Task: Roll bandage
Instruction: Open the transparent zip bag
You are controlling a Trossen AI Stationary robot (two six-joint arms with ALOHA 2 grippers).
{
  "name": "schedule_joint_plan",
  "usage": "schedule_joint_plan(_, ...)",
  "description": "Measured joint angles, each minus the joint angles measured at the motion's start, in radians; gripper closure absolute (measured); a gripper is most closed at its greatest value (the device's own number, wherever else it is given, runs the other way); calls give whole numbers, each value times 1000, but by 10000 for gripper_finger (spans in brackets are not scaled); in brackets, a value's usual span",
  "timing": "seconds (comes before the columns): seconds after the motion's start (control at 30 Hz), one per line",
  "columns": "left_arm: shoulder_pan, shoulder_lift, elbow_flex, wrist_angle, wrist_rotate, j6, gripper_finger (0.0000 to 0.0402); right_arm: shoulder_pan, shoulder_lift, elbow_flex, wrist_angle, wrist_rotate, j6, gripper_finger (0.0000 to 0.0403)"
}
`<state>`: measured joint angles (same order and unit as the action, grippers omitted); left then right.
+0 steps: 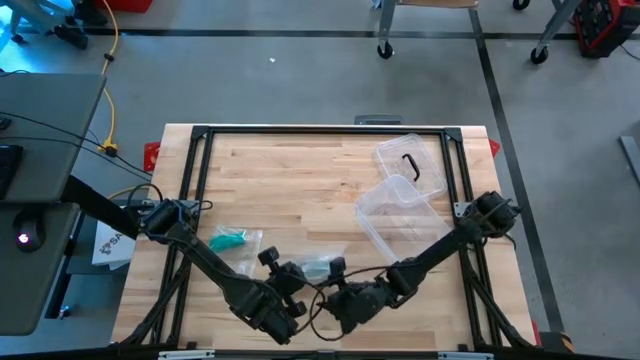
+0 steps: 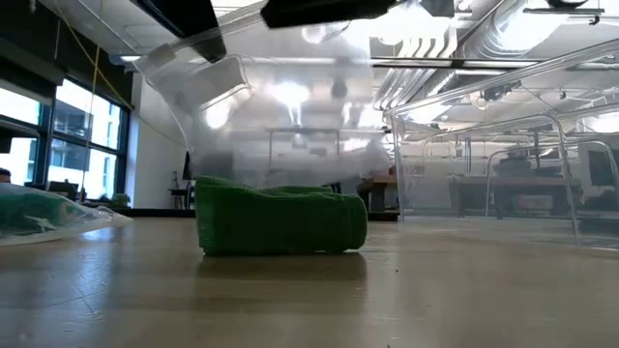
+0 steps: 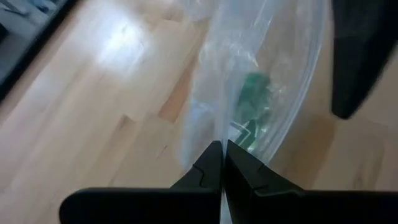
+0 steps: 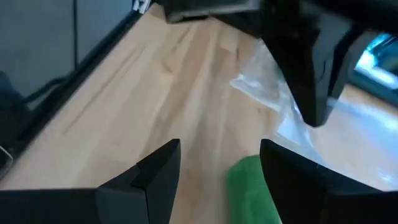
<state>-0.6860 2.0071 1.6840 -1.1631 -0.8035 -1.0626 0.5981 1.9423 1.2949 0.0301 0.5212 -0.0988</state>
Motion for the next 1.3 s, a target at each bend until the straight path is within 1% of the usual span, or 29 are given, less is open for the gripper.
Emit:
schedule_joint_plan(0.03,1,0,0,2,11,4,401,-11,0,0,1,-29,17,190)
schedule_joint_plan(0.07,1,0,0,6,14,11,401,-20,0,0,-1,-32,31,190)
schedule_joint_plan(0.17,1,0,0,14,17,17,401,-32,0,0,-1,40,51,190)
schedule_joint_plan(0.23,1,0,0,14,30,17,401,-34,0,0,12,53,6,190)
schedule_joint_plan(0.37,5,0,-16,15,46,17,401,-9,0,0,49,29,-87,190)
schedule_joint_plan(0.53,5,0,-22,22,54,28,401,15,0,0,43,134,-149,190)
schedule_joint_plan(0.57,5,0,-22,34,51,43,401,12,0,0,36,137,-161,190)
schedule_joint_plan(0.63,5,0,-22,69,39,76,401,-5,-1,0,5,117,-158,190)
schedule_joint_plan(0.77,5,0,-22,152,35,160,401,-46,3,0,-83,90,-92,190)
schedule_joint_plan(0.83,5,0,-22,183,27,185,401,-58,9,0,-101,57,-82,190)
schedule_joint_plan(0.9,5,0,-22,193,-10,193,401,-63,21,0,-93,19,-84,190)
schedule_joint_plan(1.0,5,0,-22,193,-42,194,401,-58,34,0,-92,4,-104,190)
schedule_joint_plan(1.07,9,1,-22,194,-17,195,401,-43,38,0,-91,28,-161,190)
schedule_joint_plan(1.2,20,1,-23,206,114,242,401,-9,40,0,-67,158,-344,190)
schedule_joint_plan(1.23,22,2,-23,217,134,259,401,-5,40,0,-67,172,-382,190)
schedule_joint_plan(1.3,25,2,-23,249,151,302,401,-9,41,0,-70,165,-404,190)
